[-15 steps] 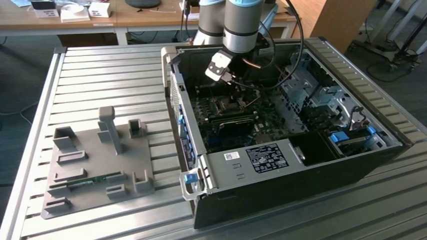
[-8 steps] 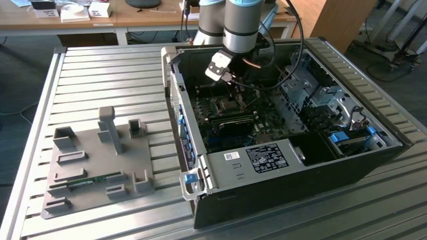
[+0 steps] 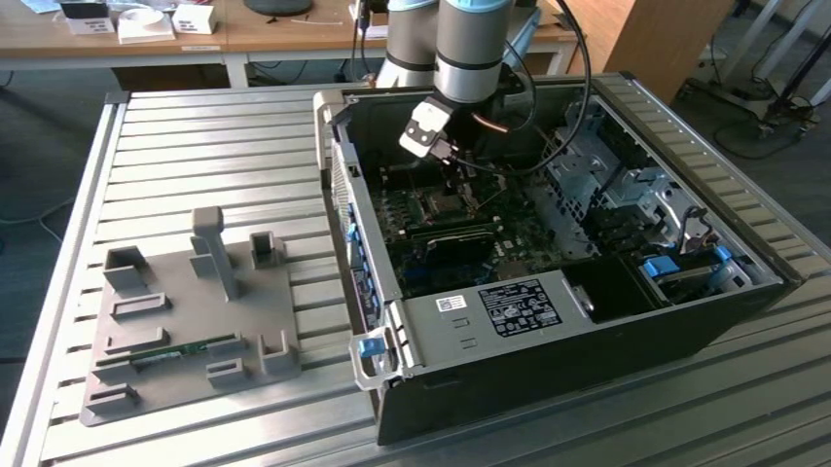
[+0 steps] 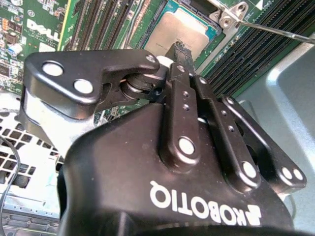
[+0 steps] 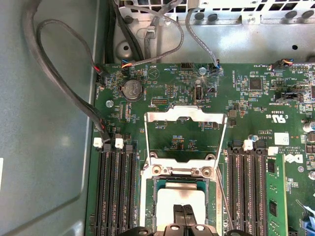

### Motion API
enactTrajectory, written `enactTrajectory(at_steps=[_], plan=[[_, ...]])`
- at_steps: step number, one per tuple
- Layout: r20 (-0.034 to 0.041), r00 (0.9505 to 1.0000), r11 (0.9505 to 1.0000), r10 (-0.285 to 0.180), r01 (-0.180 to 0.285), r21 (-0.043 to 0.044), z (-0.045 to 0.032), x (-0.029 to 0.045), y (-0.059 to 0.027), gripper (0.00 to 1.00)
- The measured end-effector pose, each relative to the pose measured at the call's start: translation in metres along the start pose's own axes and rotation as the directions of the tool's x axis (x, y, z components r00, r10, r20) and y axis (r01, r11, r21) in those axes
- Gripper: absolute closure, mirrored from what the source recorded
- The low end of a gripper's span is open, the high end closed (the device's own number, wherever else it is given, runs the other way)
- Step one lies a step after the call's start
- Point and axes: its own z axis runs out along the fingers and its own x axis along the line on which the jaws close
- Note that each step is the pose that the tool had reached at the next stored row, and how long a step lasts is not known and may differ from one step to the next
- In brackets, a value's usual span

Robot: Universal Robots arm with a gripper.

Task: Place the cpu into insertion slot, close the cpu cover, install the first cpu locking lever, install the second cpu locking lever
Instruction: 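Place the cpu into insertion slot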

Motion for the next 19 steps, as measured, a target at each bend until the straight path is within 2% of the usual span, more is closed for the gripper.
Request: enactTrajectory(at_steps=[2,3,6,11,19], plan=[[0.0000,1.0000,1.0000,0.000,0.000,0.0003,-0.0001,0.0000,0.0000,0.89],[0.0000,1.0000,1.0000,0.000,0.000,0.0040,-0.0001,0.0000,0.0000,0.89],[-0.0003,1.0000,0.9996,0.001,-0.001,0.0290,0.0000,0.0000,0.0001,0.89],[-0.0003,1.0000,0.9995,0.001,-0.001,0.0320,0.0000,0.0000,0.0001,0.89],[-0.0005,1.0000,0.9995,0.000,0.000,0.0320,0.0040,0.0001,0.0001,0.89]])
